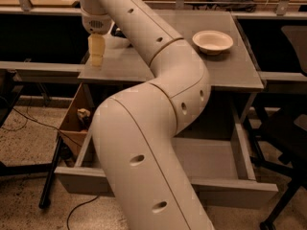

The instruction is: Place orange can into top drawer

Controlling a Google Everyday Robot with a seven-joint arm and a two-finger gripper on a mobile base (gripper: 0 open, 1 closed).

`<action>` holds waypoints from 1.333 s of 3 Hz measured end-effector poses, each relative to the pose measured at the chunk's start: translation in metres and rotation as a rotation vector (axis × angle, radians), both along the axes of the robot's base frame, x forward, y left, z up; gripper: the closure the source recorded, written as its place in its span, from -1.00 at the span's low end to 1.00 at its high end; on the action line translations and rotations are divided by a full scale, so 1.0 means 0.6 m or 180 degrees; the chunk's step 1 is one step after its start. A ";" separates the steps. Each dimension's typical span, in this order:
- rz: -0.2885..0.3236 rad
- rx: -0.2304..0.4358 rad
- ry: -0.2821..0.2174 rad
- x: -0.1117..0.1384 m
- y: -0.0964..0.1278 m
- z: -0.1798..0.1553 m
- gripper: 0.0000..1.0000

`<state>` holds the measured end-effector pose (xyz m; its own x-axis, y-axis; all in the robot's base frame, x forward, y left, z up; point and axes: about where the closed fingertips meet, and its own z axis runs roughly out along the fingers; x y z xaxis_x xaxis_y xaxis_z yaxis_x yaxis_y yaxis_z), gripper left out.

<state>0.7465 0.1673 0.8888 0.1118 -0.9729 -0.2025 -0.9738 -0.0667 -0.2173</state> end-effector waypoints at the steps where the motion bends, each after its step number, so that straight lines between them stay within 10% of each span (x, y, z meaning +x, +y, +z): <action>1: -0.0041 0.0072 0.0037 -0.005 -0.003 0.002 -1.00; 4: -0.0211 0.0256 0.0326 -0.108 -0.057 -0.011 -1.00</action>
Offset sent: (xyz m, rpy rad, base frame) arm -0.0668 -0.0432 -0.0109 0.0258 0.1338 -0.0535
